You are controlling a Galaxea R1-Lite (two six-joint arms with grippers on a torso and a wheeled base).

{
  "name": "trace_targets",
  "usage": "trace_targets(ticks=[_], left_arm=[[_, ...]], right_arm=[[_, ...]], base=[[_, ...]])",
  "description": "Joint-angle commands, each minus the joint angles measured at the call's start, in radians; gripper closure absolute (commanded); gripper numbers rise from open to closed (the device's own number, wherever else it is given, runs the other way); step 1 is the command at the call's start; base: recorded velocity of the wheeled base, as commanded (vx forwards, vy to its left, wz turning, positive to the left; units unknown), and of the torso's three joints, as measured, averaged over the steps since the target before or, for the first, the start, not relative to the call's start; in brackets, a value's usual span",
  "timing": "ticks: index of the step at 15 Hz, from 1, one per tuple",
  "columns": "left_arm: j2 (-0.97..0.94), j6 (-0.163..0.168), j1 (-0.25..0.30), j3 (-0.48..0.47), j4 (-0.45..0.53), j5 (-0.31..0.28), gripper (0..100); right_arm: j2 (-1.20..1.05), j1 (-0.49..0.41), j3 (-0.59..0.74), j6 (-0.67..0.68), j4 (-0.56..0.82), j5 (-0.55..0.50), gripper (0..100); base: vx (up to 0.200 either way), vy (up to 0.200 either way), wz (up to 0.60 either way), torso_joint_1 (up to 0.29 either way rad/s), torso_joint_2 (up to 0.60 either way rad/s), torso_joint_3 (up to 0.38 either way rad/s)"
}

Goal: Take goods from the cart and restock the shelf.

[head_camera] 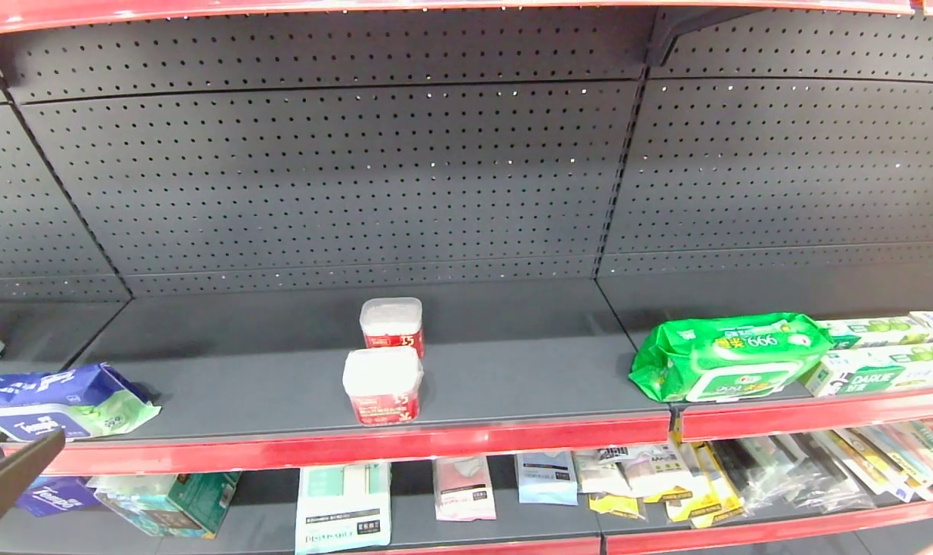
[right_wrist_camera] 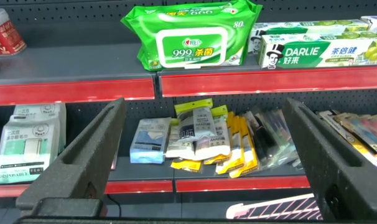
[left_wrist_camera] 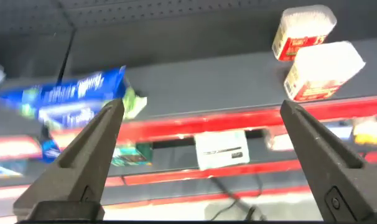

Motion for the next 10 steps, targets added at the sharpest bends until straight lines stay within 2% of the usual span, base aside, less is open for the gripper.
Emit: trace_targets(ticks=[1, 2, 3, 4, 5, 7, 8, 9, 10], left_arm=[[-0.338, -0.062, 0.01, 0.135, 0.007, -0.115, 0], [-0.42, -0.062, 0.01, 0.173, 0.01, -0.164, 0], [-0.49, -0.062, 0.01, 0.208, 0.01, -0.187, 0], [-0.602, -0.065, 0.013, 0.274, 0.012, -0.159, 0], [-0.663, -0.06, 0.019, 0.334, 0.013, -0.078, 0], [-0.663, -0.079, 0.021, 0.401, -0.014, 0.163, 0], [-0.663, -0.089, 0.021, 0.437, -0.025, 0.21, 0], [-0.663, -0.086, 0.021, 0.458, -0.085, 0.206, 0], [-0.663, -0.086, 0.021, 0.46, -0.086, 0.195, 0]], right_arm=[[0.001, 0.0, 0.0, 0.0, 0.0, 0.0, 0], [0.001, 0.0, 0.0, 0.0, 0.0, 0.0, 0], [0.001, 0.0, 0.0, 0.0, 0.0, 0.0, 0], [0.001, 0.0, 0.0, 0.0, 0.0, 0.0, 0], [0.001, 0.0, 0.0, 0.0, 0.0, 0.0, 0], [0.001, 0.0, 0.0, 0.0, 0.0, 0.0, 0], [0.001, 0.0, 0.0, 0.0, 0.0, 0.0, 0], [0.001, 0.0, 0.0, 0.0, 0.0, 0.0, 0], [0.001, 0.0, 0.0, 0.0, 0.0, 0.0, 0]], base=[[0.0, 0.0, 0.0, 0.0, 0.0, 0.0], [0.0, 0.0, 0.0, 0.0, 0.0, 0.0], [0.0, 0.0, 0.0, 0.0, 0.0, 0.0], [0.0, 0.0, 0.0, 0.0, 0.0, 0.0], [0.0, 0.0, 0.0, 0.0, 0.0, 0.0], [0.0, 0.0, 0.0, 0.0, 0.0, 0.0], [0.0, 0.0, 0.0, 0.0, 0.0, 0.0], [0.0, 0.0, 0.0, 0.0, 0.0, 0.0], [0.0, 0.0, 0.0, 0.0, 0.0, 0.0]])
